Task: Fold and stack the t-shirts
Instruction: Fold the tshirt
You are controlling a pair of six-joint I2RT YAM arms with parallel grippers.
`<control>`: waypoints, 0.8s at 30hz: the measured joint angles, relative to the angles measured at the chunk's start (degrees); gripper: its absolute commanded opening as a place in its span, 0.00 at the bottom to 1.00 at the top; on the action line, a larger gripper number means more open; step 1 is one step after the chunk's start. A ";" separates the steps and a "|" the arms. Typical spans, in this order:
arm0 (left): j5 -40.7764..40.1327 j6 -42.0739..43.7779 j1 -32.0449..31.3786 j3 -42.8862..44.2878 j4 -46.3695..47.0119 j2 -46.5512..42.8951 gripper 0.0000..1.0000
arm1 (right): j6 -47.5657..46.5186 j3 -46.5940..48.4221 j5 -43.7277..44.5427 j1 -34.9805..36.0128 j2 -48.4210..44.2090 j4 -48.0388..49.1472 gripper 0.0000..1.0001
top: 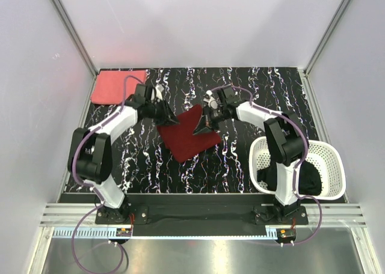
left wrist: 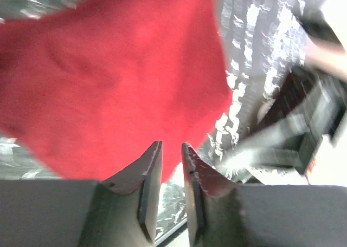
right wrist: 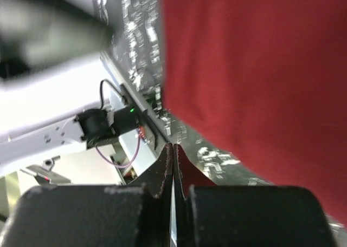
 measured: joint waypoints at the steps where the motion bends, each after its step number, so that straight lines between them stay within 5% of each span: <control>1: 0.52 -1.29 -1.01 -2.82 2.54 -1.90 0.23 | -0.37 -0.61 -0.02 -1.14 0.44 0.13 0.00; 10: 3.21 -11.56 -7.54 -28.50 12.35 -4.96 0.16 | -1.40 -12.11 -0.28 -2.62 3.63 2.95 0.00; 18: 0.81 -9.49 -7.34 -27.69 9.73 -6.88 0.20 | -1.46 -14.32 -0.28 -5.25 2.60 2.91 0.00; 24: -5.64 -4.44 -6.99 -18.60 -0.13 -11.93 0.31 | -1.40 -6.97 1.81 -6.01 0.17 0.74 0.00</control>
